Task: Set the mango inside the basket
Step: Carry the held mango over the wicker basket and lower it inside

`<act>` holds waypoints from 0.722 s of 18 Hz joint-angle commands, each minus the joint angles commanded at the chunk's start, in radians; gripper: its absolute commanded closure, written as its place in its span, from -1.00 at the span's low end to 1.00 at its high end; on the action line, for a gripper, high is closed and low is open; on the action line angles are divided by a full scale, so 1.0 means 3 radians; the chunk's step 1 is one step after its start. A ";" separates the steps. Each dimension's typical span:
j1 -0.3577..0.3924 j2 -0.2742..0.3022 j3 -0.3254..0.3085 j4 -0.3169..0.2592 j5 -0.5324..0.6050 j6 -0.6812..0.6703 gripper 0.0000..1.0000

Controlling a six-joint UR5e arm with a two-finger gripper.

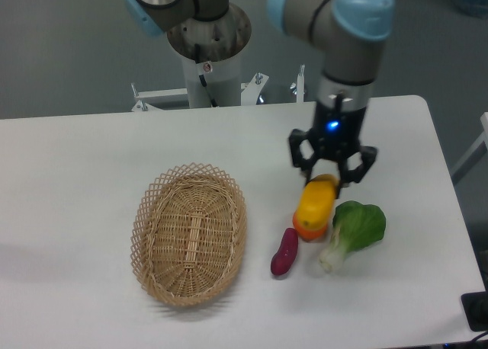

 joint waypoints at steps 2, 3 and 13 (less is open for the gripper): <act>-0.0209 -0.0071 -0.0041 0.0005 0.0209 -0.0159 0.05; -0.0357 -0.0107 -0.0076 0.0010 0.0382 -0.0235 0.05; -0.1115 -0.0547 -0.0281 0.0153 0.1043 -0.0538 0.05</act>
